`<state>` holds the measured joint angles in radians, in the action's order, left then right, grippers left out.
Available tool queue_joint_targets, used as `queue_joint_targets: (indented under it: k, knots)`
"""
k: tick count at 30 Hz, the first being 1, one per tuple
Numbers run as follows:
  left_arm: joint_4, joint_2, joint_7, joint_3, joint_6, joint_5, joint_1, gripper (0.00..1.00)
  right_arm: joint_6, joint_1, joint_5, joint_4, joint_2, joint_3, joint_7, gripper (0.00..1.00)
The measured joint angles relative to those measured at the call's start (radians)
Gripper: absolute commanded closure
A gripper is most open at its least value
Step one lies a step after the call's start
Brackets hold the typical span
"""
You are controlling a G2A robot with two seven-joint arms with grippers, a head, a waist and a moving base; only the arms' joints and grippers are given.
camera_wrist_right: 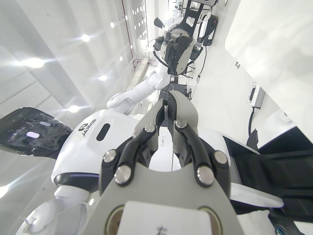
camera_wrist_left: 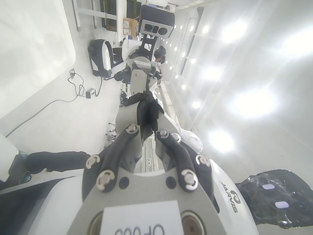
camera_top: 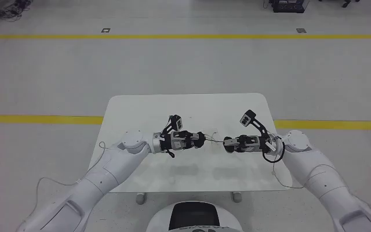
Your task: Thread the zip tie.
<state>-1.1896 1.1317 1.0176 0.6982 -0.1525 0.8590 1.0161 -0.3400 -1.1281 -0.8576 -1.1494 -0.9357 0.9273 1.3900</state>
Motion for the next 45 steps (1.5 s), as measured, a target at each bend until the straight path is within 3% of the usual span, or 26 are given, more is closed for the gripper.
queue_joint_targets:
  k: [8, 9, 10, 11, 36, 40, 45]
  knots:
    - [0.002, 0.003, 0.002, 0.008, 0.001, -0.008, 0.004, 1.0, 0.0, 0.0, 0.002, 0.006, -0.003, 0.002, 0.0, 1.0]
    - [0.003, 0.004, 0.002, 0.009, 0.001, -0.01, 0.004, 0.74, 0.0, 0.0, 0.002, 0.006, -0.003, 0.002, 0.0, 1.0]
    - [0.003, 0.004, 0.002, 0.01, 0.001, -0.013, 0.004, 0.27, 0.0, 0.001, 0.002, 0.007, -0.004, 0.003, 0.0, 1.0]
    - [0.003, 0.004, 0.0, 0.01, 0.001, -0.016, 0.004, 0.0, 0.0, 0.001, 0.002, 0.008, -0.004, 0.003, 0.0, 1.0]
    - [0.003, 0.005, -0.006, 0.011, 0.001, -0.02, 0.004, 0.0, 0.001, 0.008, -0.021, 0.041, -0.013, 0.008, -0.003, 1.0]
    - [-0.034, 0.008, -0.008, 0.002, 0.036, -0.033, -0.003, 0.0, 0.007, -0.009, 0.008, 0.006, -0.012, 0.017, -0.037, 1.0]
    - [-0.05, 0.026, 0.003, -0.025, 0.091, -0.044, -0.049, 0.0, 0.002, -0.024, 0.027, -0.004, -0.008, 0.044, -0.023, 1.0]
